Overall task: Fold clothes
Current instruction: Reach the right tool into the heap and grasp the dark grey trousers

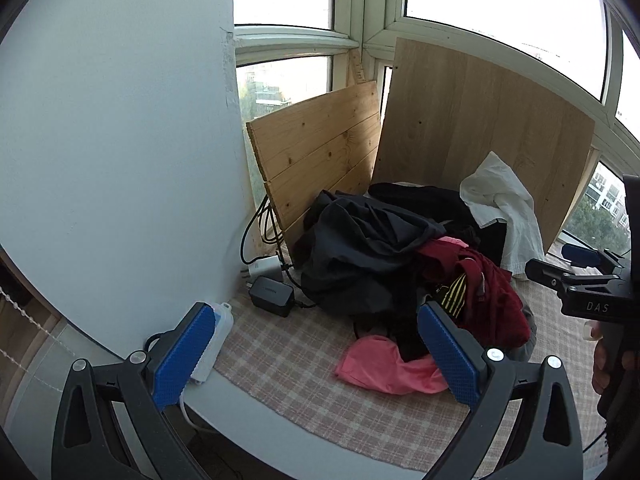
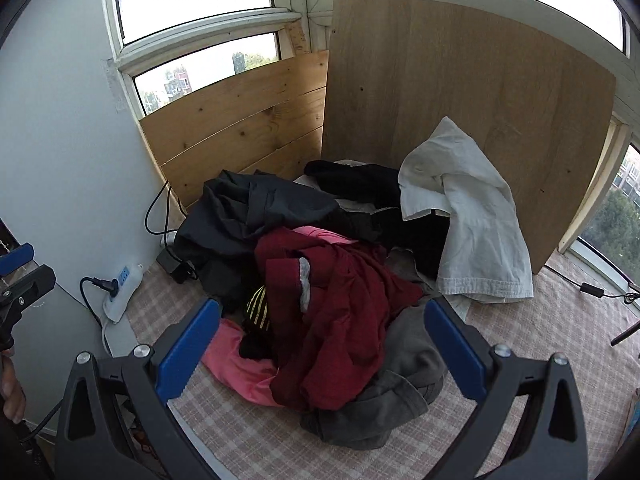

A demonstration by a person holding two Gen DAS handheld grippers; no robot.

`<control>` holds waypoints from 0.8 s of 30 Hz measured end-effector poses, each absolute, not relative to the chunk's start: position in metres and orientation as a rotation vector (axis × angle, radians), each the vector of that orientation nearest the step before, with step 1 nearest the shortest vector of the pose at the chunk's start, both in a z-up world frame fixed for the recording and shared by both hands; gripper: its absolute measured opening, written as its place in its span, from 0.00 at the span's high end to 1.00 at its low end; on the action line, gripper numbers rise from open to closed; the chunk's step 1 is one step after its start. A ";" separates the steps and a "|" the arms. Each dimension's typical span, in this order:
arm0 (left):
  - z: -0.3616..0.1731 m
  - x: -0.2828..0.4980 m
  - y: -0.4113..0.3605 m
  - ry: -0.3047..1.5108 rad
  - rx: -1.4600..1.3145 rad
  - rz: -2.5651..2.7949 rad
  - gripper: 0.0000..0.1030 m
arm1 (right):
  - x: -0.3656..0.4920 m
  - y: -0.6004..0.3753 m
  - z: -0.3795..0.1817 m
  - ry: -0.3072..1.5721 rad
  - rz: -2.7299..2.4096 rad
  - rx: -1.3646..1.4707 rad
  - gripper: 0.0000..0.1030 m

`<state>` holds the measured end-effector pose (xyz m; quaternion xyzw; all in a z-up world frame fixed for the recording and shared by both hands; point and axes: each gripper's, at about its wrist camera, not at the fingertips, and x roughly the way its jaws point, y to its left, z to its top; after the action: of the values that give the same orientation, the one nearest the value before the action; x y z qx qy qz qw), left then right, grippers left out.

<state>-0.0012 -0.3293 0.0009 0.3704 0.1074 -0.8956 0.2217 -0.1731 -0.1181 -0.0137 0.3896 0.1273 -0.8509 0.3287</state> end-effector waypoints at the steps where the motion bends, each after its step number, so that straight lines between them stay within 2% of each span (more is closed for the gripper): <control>1: -0.003 0.000 -0.337 0.312 1.027 -2.461 0.01 | -0.179 -0.131 -0.016 0.355 -2.201 1.006 0.00; 6: -0.019 0.003 -0.358 0.345 1.052 -2.431 0.01 | -0.214 -0.200 -0.037 0.465 -2.072 1.027 0.00; 10: -0.028 0.001 -0.365 0.378 1.061 -2.423 0.01 | -0.237 -0.261 -0.061 0.482 -1.933 1.077 0.00; 15: -0.041 -0.006 -0.378 0.417 1.088 -2.388 0.01 | -0.255 -0.337 -0.104 0.650 -1.833 1.107 0.00; 22: -0.059 -0.020 -0.391 0.487 1.126 -2.331 0.01 | -0.288 -0.379 -0.170 0.682 -1.774 1.326 0.01; 24: -0.061 -0.022 -0.390 0.484 1.130 -2.332 0.01 | -0.290 -0.377 -0.172 0.639 -1.773 1.315 0.15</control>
<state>-0.0215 -0.3904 -0.0605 0.4149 0.1777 -0.8565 0.2503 -0.2898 -0.3773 -0.1717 0.5222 0.2536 -0.7040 0.4092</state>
